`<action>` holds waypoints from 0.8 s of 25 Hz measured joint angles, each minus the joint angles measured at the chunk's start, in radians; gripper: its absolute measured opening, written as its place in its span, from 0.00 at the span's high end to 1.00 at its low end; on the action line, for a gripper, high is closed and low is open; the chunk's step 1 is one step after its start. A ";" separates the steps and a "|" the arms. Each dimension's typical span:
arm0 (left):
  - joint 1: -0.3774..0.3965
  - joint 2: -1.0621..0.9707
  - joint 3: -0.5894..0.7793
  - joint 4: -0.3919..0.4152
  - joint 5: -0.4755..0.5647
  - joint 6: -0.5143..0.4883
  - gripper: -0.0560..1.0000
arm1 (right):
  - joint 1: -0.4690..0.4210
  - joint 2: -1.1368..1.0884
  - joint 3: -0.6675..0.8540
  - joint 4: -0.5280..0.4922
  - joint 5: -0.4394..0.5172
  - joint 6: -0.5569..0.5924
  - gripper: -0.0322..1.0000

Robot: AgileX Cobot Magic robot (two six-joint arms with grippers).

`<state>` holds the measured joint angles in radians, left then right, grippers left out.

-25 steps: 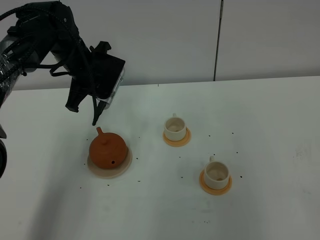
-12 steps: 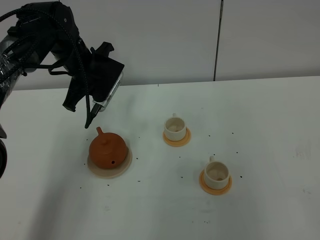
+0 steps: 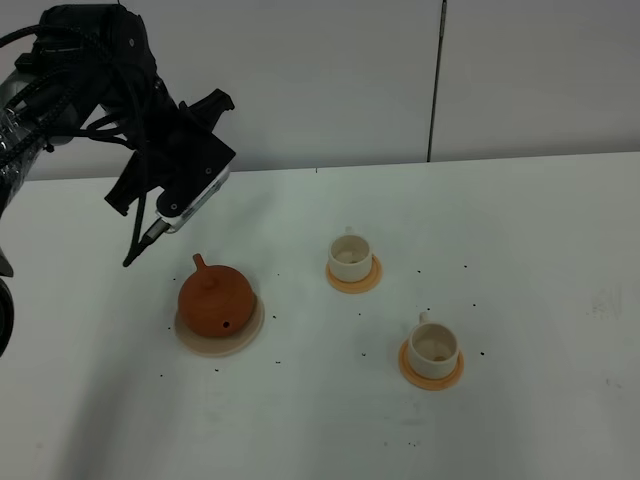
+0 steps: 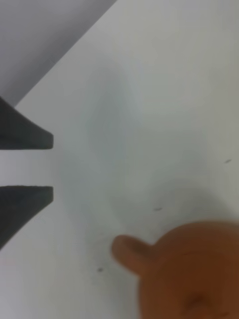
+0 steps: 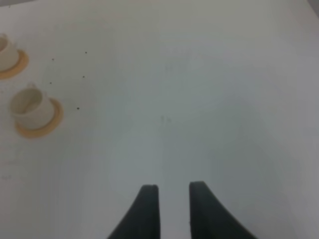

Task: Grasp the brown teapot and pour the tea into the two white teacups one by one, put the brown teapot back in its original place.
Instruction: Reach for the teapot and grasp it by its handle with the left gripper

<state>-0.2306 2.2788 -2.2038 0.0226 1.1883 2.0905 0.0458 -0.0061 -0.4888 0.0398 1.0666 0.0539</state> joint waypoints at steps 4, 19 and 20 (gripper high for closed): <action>0.000 0.000 0.041 0.023 -0.001 0.010 0.71 | 0.000 0.000 0.000 0.000 0.000 0.000 0.82; 0.000 0.001 0.143 0.031 -0.001 0.011 0.71 | 0.000 0.000 0.000 0.000 0.000 0.000 0.82; 0.000 0.001 0.143 0.035 -0.001 0.011 0.71 | 0.000 0.000 0.000 0.000 0.000 0.000 0.82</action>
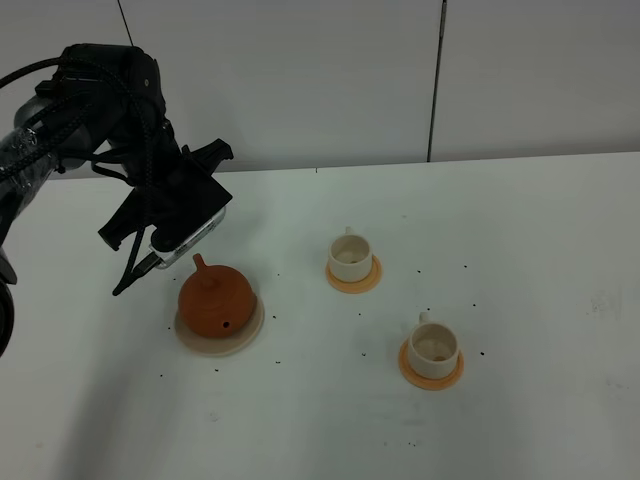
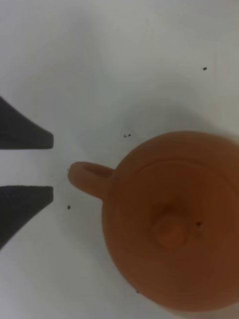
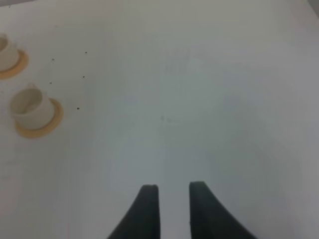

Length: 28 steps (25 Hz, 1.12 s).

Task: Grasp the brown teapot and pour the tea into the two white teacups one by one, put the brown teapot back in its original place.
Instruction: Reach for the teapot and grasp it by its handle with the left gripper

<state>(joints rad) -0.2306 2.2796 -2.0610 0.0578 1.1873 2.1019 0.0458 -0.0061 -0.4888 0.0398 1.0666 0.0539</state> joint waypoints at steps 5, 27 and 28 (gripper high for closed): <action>0.000 0.000 0.000 0.019 0.000 0.000 0.71 | 0.000 0.000 0.000 0.000 0.000 0.000 0.82; 0.000 0.048 0.042 0.031 -0.001 0.000 0.71 | 0.000 0.000 0.000 0.000 0.000 0.000 0.82; 0.000 0.048 0.042 0.031 -0.001 0.000 0.71 | 0.000 0.000 0.000 0.000 0.000 0.000 0.82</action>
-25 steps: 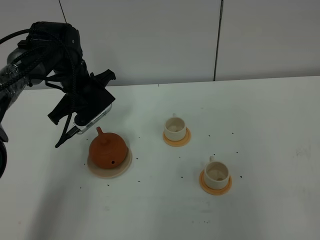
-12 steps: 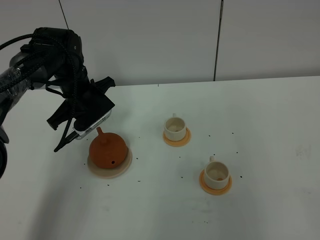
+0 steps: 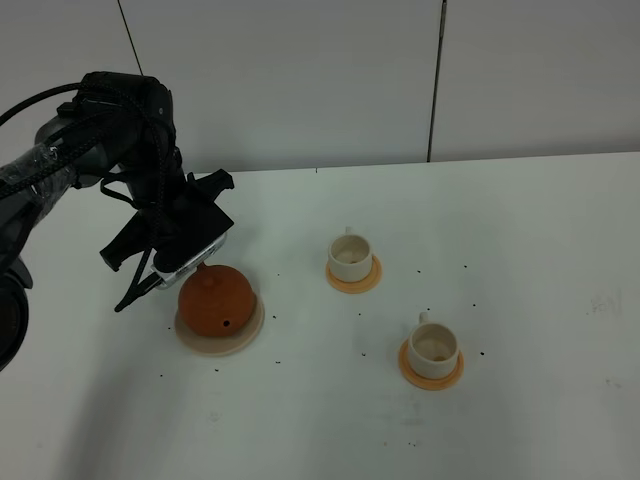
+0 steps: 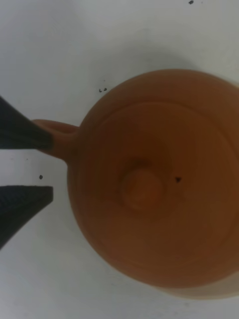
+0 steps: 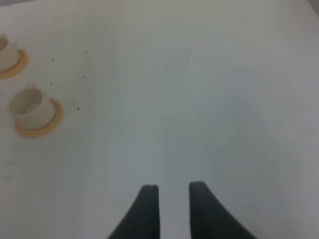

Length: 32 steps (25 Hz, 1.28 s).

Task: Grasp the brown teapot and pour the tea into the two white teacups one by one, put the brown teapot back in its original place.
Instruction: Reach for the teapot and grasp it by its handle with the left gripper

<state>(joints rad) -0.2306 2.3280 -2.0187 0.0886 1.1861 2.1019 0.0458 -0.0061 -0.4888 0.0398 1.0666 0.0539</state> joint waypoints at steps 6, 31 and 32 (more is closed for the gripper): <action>0.000 0.001 -0.001 0.000 0.000 0.000 0.71 | 0.000 0.000 0.000 0.000 0.000 0.000 0.82; 0.000 0.005 -0.039 -0.031 0.000 0.000 0.65 | 0.000 0.000 0.000 0.000 0.000 0.000 0.82; 0.000 0.005 -0.039 -0.031 0.000 0.000 0.64 | 0.000 0.000 0.000 0.000 0.000 0.000 0.82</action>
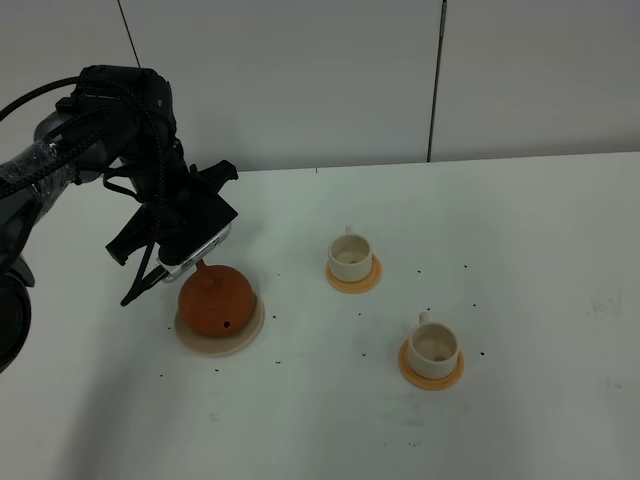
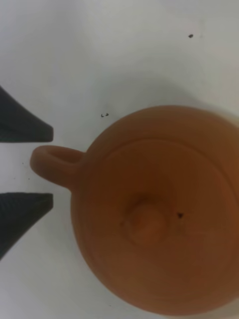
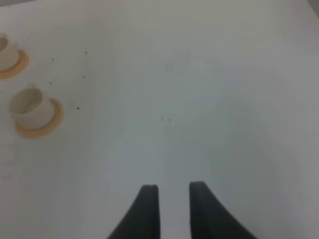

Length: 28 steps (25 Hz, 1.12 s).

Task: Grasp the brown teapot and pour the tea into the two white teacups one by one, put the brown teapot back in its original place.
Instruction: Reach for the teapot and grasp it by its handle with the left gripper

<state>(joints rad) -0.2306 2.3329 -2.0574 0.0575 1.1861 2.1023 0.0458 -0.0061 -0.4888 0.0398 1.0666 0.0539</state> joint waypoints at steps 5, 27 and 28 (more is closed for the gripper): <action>0.000 0.000 0.000 0.000 0.000 0.001 0.60 | 0.000 0.000 0.000 0.000 0.000 0.000 0.82; 0.000 0.008 0.000 0.000 0.000 0.001 0.59 | 0.000 0.000 0.000 0.000 0.000 0.000 0.82; 0.000 0.010 0.000 0.000 0.000 0.001 0.59 | 0.000 0.000 0.000 0.000 0.000 0.000 0.82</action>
<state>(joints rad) -0.2306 2.3432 -2.0574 0.0575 1.1861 2.1031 0.0458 -0.0061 -0.4888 0.0398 1.0666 0.0539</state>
